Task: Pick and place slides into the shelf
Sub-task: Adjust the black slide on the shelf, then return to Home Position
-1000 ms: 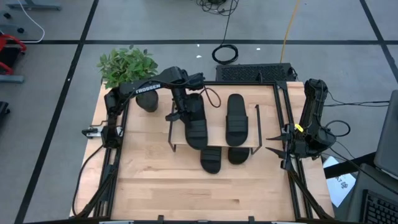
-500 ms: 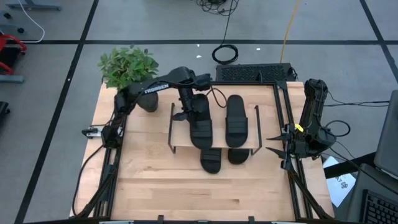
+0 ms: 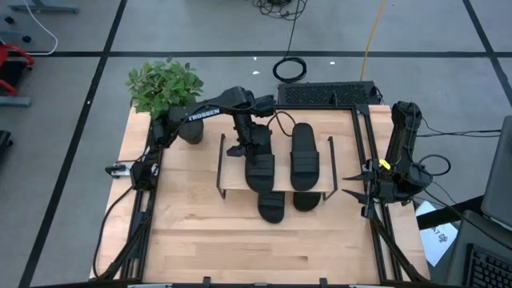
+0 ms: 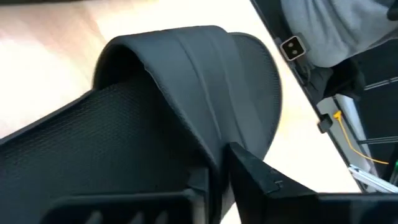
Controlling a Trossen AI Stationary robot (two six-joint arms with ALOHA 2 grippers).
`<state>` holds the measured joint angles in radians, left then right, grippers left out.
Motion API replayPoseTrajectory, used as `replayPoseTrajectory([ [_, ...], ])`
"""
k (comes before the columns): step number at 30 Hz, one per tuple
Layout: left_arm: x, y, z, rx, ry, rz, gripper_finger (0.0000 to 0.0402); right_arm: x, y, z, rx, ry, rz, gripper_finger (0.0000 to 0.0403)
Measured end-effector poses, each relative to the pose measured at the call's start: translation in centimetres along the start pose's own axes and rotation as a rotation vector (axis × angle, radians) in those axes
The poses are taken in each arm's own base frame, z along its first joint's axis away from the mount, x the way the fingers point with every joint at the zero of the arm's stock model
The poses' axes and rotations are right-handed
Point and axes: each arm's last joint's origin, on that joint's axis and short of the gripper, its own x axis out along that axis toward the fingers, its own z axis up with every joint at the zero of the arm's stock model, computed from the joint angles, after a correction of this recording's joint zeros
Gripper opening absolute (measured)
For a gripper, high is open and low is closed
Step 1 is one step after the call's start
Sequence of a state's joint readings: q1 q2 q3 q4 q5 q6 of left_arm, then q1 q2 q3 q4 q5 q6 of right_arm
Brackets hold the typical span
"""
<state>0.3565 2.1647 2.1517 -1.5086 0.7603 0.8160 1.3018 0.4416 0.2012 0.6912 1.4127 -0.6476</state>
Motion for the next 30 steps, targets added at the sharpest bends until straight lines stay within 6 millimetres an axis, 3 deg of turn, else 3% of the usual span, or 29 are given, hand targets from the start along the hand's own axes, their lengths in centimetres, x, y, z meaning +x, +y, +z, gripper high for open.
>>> replayPoseTrajectory([
  [18, 0.1, 0.1, 0.6, -0.022, 0.052, 0.131, 0.0278, 0.0, 0.0, 0.0, 0.007, 0.000, 0.000, 0.0146],
  [23, -0.5, -1.3, 1.2, 0.015, 0.062, 0.178, 0.0310, 0.0, 0.0, 0.0, 0.007, 0.000, 0.000, 0.0146],
  [30, -2.0, -3.5, 2.6, 0.093, 0.075, 0.374, 0.0321, 0.0, 0.0, 0.0, 0.011, 0.000, 0.000, 0.0146],
])
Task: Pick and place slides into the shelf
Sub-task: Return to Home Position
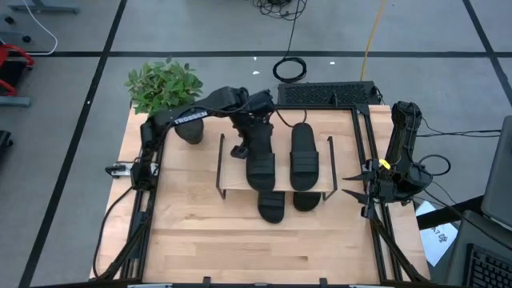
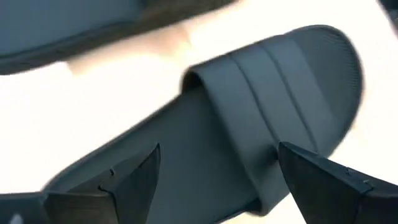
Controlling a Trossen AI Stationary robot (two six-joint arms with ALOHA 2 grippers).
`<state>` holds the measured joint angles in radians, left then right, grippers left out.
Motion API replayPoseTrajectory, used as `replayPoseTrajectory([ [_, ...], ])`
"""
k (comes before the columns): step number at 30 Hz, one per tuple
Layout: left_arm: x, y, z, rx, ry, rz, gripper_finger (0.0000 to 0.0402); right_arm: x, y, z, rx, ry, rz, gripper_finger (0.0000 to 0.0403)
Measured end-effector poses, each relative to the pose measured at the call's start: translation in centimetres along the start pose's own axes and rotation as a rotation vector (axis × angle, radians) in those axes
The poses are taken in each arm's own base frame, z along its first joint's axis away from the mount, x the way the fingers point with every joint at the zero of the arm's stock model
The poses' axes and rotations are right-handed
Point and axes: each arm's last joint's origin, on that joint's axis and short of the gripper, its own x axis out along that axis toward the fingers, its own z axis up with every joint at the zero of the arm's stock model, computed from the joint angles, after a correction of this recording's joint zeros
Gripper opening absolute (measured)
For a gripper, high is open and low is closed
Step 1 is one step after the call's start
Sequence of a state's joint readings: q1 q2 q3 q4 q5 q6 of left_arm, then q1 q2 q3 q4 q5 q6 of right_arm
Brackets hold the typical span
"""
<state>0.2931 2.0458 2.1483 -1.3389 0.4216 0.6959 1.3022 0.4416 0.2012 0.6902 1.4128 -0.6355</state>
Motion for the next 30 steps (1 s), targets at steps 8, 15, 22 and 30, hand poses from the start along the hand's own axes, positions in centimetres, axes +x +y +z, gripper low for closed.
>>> replayPoseTrajectory([
  [8, -2.3, -1.5, 1.0, 0.009, -0.019, 0.141, 0.0322, 0.0, 0.1, -0.1, 0.033, 0.001, 0.003, 0.0146],
  [15, -4.3, -5.7, 2.9, 0.072, -0.008, 0.282, 0.0298, 0.0, 0.2, -0.3, 0.037, 0.006, 0.005, 0.0142],
  [22, -6.6, -13.8, 5.1, 0.195, -0.060, 0.340, 0.0130, 0.0, 0.4, -0.6, 0.013, 0.010, 0.016, 0.0080],
  [30, -5.5, -23.6, 6.4, 0.406, -0.127, 0.238, 0.0013, -0.1, 1.1, -1.0, -0.017, -0.038, 0.144, 0.0009],
])
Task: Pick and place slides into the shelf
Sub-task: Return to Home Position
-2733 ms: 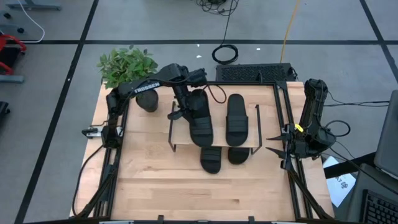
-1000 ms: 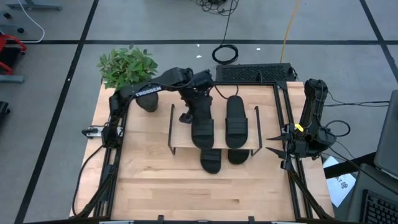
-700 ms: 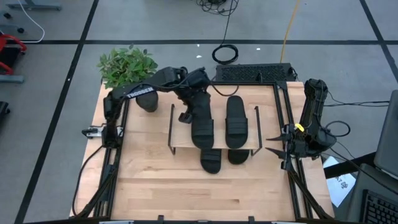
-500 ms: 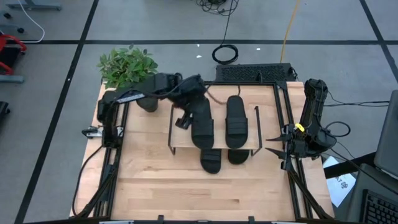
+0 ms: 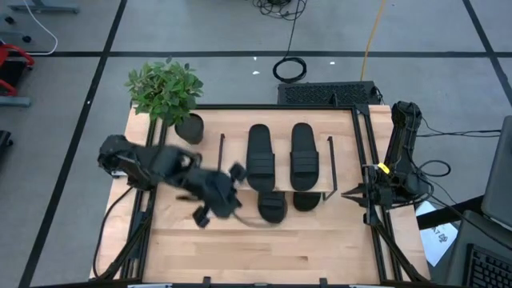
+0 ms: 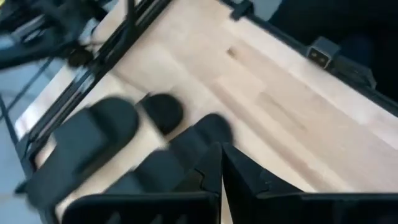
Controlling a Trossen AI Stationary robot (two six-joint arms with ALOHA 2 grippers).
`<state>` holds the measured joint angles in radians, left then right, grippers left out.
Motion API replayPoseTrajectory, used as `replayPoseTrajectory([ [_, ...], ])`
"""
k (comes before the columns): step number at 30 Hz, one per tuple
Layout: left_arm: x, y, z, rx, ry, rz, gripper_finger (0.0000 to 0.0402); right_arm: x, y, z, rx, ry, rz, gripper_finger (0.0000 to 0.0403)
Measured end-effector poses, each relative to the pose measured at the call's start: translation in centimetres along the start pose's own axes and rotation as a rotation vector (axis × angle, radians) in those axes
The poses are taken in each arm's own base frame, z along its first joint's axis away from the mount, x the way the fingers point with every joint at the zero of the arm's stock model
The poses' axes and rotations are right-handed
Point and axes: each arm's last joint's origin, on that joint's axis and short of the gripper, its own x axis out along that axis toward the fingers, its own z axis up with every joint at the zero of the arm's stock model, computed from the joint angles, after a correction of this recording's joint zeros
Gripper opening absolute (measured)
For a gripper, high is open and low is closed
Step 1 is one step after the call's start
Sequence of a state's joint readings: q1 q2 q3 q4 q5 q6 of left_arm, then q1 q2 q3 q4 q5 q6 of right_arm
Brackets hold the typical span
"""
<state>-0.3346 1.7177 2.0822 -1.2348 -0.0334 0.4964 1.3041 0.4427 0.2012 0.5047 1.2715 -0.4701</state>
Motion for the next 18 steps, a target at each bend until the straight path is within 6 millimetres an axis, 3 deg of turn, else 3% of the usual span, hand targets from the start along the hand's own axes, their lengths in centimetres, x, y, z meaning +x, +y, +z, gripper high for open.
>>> replayPoseTrajectory([
  [5, 3.8, -2.2, 0.5, 0.110, -0.015, -0.009, 0.0003, 0.0, 0.0, 0.1, 0.012, -0.016, 0.026, 0.0001],
  [10, 7.4, -0.3, -1.9, 0.138, 0.026, 0.133, 0.0001, 0.2, -0.5, 0.9, 0.070, -0.062, 0.016, 0.0001],
  [14, 7.3, 3.2, -4.8, 0.063, -0.082, 0.240, 0.0000, 0.3, -0.9, 1.2, 0.049, -0.074, -0.014, 0.0000],
  [18, 4.7, 5.2, -7.4, -0.036, -0.183, 0.364, 0.0000, 0.2, -1.6, 1.6, 0.071, -0.095, -0.038, 0.0000],
])
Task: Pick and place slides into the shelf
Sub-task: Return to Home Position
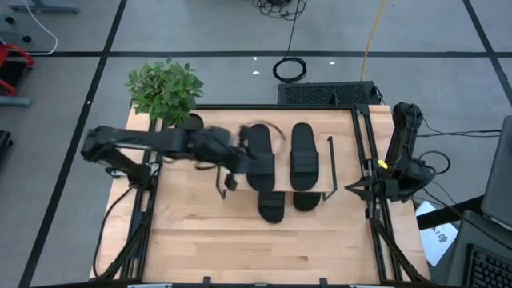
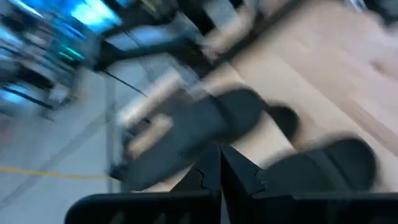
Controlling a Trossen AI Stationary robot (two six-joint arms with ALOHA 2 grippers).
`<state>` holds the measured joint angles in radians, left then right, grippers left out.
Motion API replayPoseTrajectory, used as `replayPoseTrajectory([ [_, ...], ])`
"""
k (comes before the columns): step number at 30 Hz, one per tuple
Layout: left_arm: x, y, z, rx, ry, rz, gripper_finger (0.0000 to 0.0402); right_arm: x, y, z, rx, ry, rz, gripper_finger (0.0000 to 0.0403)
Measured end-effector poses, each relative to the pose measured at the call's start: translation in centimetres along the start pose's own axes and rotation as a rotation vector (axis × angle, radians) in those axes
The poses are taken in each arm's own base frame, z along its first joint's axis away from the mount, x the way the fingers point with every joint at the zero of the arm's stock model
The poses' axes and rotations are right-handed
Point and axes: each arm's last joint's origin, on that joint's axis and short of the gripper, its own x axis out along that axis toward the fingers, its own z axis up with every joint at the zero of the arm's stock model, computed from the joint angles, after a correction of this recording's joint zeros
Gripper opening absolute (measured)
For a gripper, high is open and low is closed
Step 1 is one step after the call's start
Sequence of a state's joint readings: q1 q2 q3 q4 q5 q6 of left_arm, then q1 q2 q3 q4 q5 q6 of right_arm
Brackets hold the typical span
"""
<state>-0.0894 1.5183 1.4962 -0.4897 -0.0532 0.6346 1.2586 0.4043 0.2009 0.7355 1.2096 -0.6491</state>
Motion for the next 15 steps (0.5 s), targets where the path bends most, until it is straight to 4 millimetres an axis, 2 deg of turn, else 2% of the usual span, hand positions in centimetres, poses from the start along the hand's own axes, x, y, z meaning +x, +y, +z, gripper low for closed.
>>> replayPoseTrajectory([
  [3, -3.5, -0.1, -0.2, -0.033, -0.090, 0.059, 0.0000, -0.3, -0.5, 0.1, -0.013, 0.022, -0.025, 0.0000],
  [6, -6.5, -2.1, -0.5, -0.057, -0.150, 0.071, 0.0000, -0.9, -1.1, 0.3, 0.005, 0.051, -0.036, 0.0000],
  [10, -9.8, -5.8, -2.2, -0.104, -0.142, 0.132, 0.0000, -1.7, -1.5, 0.5, 0.023, 0.038, 0.030, 0.0000],
  [13, -10.8, -8.2, -4.0, -0.171, -0.195, 0.222, 0.0000, -1.9, -1.4, 0.2, 0.003, 0.021, 0.072, 0.0000],
  [15, -10.8, -9.5, -5.5, -0.189, -0.251, 0.258, 0.0000, -1.9, -1.4, -0.1, 0.002, 0.013, 0.077, 0.0000],
])
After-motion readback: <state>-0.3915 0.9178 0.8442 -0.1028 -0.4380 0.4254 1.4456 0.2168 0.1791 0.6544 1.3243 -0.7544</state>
